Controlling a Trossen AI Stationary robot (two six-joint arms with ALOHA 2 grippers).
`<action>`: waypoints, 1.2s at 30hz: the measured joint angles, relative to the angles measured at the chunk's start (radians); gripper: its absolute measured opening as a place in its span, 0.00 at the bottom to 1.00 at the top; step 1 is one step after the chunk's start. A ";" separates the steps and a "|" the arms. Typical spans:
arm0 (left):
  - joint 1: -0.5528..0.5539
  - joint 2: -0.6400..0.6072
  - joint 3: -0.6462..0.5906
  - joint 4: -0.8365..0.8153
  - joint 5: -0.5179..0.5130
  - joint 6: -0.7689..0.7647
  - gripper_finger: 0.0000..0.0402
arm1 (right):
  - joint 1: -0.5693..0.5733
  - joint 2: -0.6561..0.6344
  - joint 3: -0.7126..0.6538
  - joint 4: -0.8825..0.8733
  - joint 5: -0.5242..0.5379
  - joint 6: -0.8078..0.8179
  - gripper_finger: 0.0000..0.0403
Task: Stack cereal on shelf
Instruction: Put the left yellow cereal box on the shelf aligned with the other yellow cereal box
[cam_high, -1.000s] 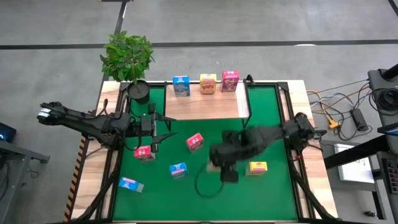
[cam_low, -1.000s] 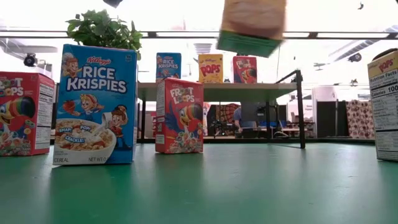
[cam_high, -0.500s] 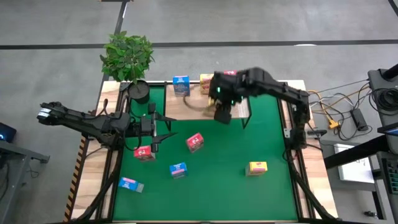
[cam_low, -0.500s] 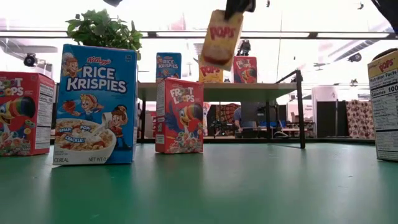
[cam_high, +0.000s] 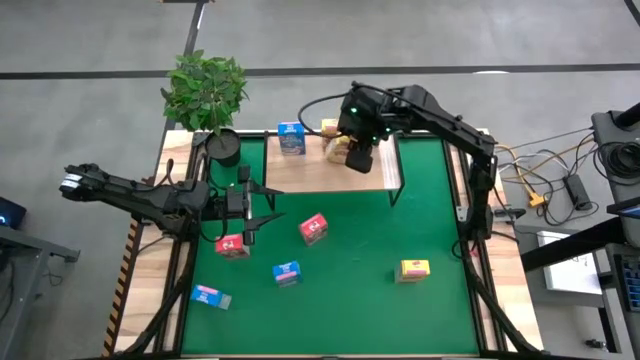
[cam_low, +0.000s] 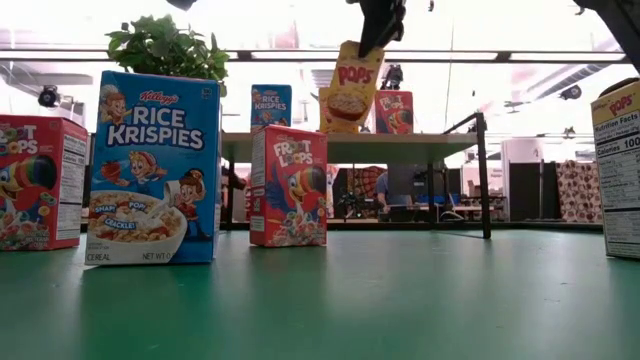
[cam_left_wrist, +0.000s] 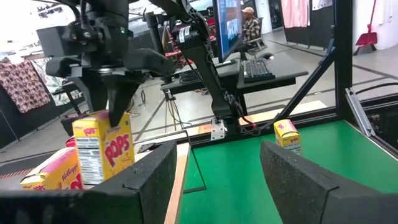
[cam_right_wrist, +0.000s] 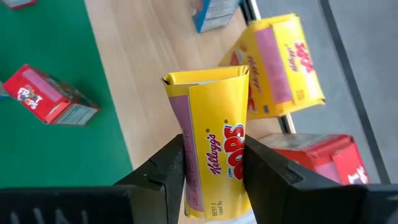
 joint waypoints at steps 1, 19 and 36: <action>0.000 0.000 0.000 0.000 0.000 0.000 0.54 | 0.000 0.001 -0.001 -0.003 0.000 -0.008 0.33; 0.000 0.000 0.000 0.000 0.000 0.000 0.54 | 0.003 0.058 -0.005 0.001 0.003 -0.049 0.43; 0.000 0.000 0.000 0.000 0.000 0.000 0.54 | 0.005 0.037 0.008 -0.010 0.011 0.000 0.53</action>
